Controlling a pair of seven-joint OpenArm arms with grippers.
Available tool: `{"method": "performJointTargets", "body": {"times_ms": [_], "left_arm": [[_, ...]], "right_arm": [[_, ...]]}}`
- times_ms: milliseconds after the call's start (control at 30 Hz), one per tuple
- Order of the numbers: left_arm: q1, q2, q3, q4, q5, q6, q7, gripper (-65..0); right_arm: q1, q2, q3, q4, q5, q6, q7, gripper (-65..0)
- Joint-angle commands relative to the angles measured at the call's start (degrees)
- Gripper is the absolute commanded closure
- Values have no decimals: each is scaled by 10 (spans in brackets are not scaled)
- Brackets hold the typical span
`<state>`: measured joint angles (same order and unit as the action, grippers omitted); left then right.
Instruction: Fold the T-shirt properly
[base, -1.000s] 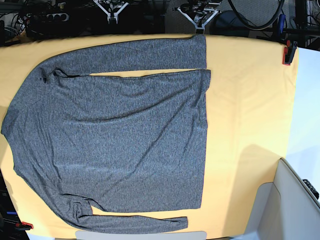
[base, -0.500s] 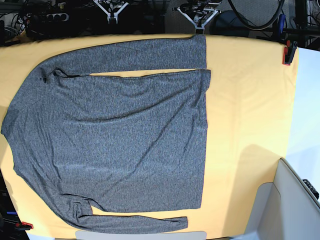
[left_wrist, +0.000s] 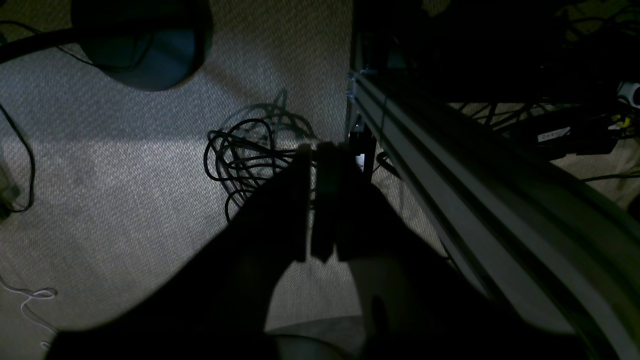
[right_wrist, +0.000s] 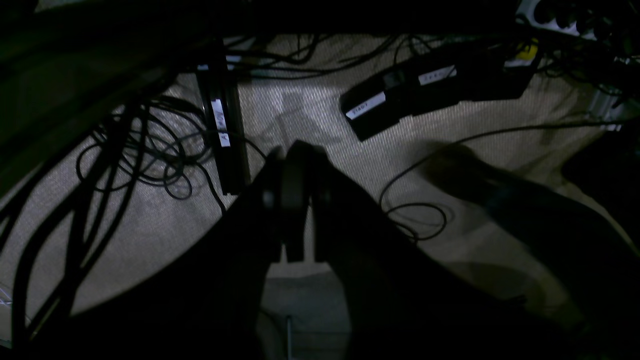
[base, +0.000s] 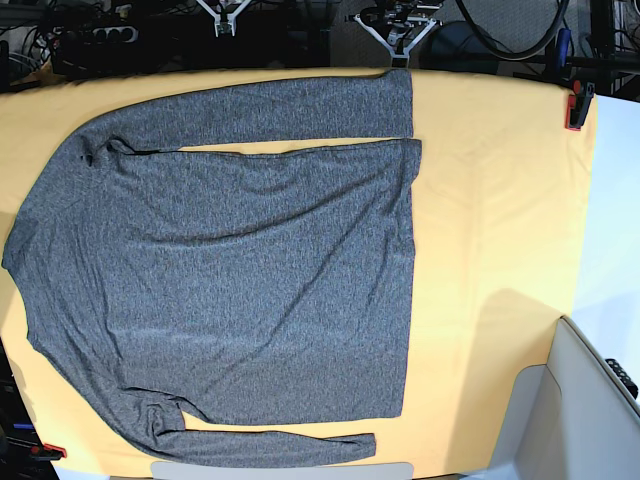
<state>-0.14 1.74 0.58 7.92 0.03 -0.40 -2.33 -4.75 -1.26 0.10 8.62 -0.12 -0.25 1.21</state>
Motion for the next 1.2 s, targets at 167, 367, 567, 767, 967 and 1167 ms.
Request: {"method": "performJointTargets", "body": {"times_ms": [167, 367, 567, 767, 967, 1167], "left_arm": [[3, 2, -1, 3, -1, -1, -2, -4], [3, 2, 0, 3, 0, -1, -2, -4], [3, 2, 0, 3, 0, -1, -2, -4], [3, 2, 0, 3, 0, -1, -2, -4], [3, 1, 1, 3, 0, -1, -2, -4], [17, 1, 1, 37, 0, -1, -1, -3]], "right_arm": [[-1, -3, 0, 1, -2, 0, 4, -5], [1, -3, 0, 1, -2, 0, 4, -5], [0, 0, 0, 1, -2, 0, 4, -5], [1, 0, 2, 1, -1, 0, 4, -5], [1, -2, 4, 1, 0, 0, 4, -5], [-9, -2, 1, 30, -1, -1, 4, -2]]}}
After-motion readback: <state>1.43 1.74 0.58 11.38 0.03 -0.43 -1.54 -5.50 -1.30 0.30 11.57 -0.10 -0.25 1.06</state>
